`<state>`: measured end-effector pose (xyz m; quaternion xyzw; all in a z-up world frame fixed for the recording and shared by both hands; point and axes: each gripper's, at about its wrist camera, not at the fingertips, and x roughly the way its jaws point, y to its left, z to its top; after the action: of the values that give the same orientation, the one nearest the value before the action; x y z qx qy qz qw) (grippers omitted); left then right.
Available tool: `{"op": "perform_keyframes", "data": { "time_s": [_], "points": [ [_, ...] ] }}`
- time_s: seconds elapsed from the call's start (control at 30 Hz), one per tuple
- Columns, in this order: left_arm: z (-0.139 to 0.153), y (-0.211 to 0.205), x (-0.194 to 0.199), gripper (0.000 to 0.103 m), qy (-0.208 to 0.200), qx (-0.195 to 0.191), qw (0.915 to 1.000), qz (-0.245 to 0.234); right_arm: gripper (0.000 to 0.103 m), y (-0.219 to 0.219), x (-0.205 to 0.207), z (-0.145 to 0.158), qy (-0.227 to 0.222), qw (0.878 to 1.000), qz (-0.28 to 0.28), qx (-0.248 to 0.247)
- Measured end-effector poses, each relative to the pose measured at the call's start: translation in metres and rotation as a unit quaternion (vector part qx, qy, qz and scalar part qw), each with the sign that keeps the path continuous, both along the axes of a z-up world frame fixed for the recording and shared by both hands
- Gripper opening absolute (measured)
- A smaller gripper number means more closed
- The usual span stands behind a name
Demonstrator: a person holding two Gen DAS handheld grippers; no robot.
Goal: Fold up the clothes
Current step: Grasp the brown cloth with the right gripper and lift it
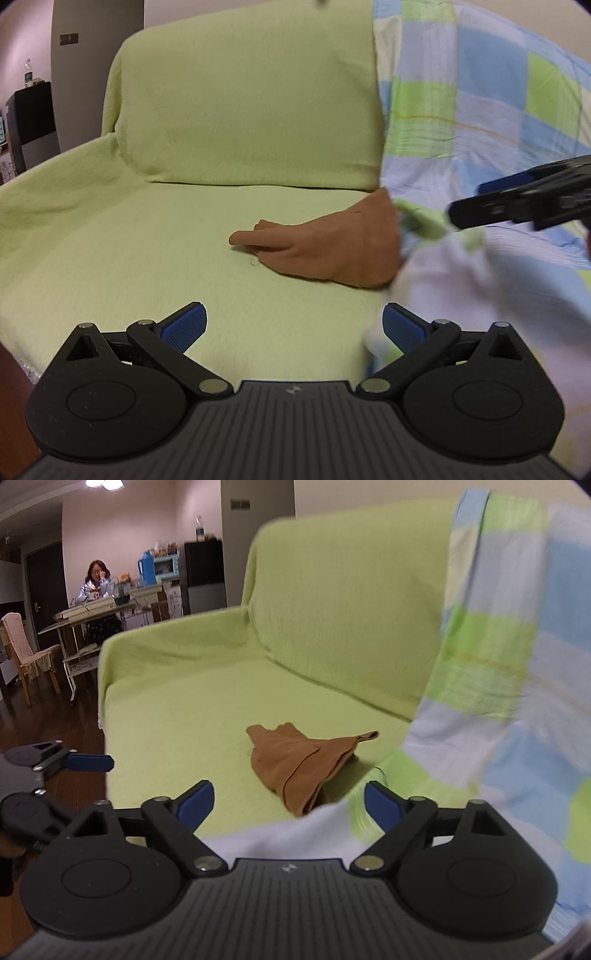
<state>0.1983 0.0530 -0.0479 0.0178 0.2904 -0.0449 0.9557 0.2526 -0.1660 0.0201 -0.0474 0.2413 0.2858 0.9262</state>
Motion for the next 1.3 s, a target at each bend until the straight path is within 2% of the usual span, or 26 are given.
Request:
{"op": "perform_keyframes", "data": {
  "time_s": [0.03,0.2,0.33,0.4,0.43,0.5,0.57,0.63,0.73,0.83,0.97,1.03,1.1,1.2,1.3],
  "points": [
    [-0.005,0.002,0.007,0.102,0.0,-0.003,1.0,0.002,0.079,0.004,0.008,-0.004,0.004,1.0,0.002,0.0],
    [-0.03,0.01,0.018,0.102,-0.009,-0.026,0.9996,0.012,0.078,0.021,0.051,-0.024,0.025,1.0,0.012,0.002],
    [-0.049,0.012,0.017,0.102,0.004,-0.042,0.999,0.017,0.076,0.036,0.084,-0.04,0.042,0.999,0.021,0.003],
    [-0.053,0.013,0.016,0.102,0.011,-0.043,0.9989,0.015,0.044,0.043,0.101,-0.048,0.05,0.998,0.025,0.003],
    [-0.052,0.013,0.015,0.102,0.009,-0.042,0.999,0.014,0.013,0.047,0.11,-0.052,0.054,0.998,0.027,0.004],
    [-0.043,0.01,0.012,0.102,-0.003,-0.026,0.9996,0.001,0.009,0.054,0.127,-0.061,0.063,0.998,0.031,0.004],
    [-0.032,0.007,0.008,0.102,-0.02,-0.005,0.9997,-0.015,0.008,0.051,0.124,-0.052,0.048,0.998,0.036,0.01],
    [-0.014,0.001,0.0,0.102,-0.046,0.006,0.9984,-0.033,0.008,0.034,0.104,-0.017,0.006,0.999,0.034,0.03],
    [0.017,-0.012,-0.018,0.102,-0.087,0.006,0.9941,-0.064,0.007,0.003,0.076,0.029,-0.032,0.998,0.025,0.056],
    [0.044,-0.031,-0.044,0.102,-0.12,-0.008,0.9874,-0.103,0.007,-0.057,0.016,0.085,-0.063,0.994,-0.003,0.093],
    [0.062,-0.076,-0.091,0.102,-0.125,-0.039,0.9725,-0.192,0.007,-0.121,-0.064,0.105,-0.06,0.99,-0.046,0.122],
    [0.063,-0.102,-0.116,0.102,-0.12,-0.04,0.965,-0.23,0.008,-0.161,-0.116,0.094,-0.046,0.983,-0.098,0.149],
    [0.062,-0.134,-0.149,0.102,-0.103,-0.039,0.9547,-0.277,0.009,-0.198,-0.168,0.065,-0.023,0.974,-0.162,0.158],
    [0.053,-0.172,-0.178,0.102,-0.062,-0.043,0.943,-0.324,0.015,-0.237,-0.23,0.007,0.046,0.957,-0.238,0.158],
    [0.043,-0.209,-0.2,0.102,-0.017,-0.042,0.9303,-0.364,0.016,-0.258,-0.276,-0.042,0.119,0.94,-0.269,0.173]
  ]
}}
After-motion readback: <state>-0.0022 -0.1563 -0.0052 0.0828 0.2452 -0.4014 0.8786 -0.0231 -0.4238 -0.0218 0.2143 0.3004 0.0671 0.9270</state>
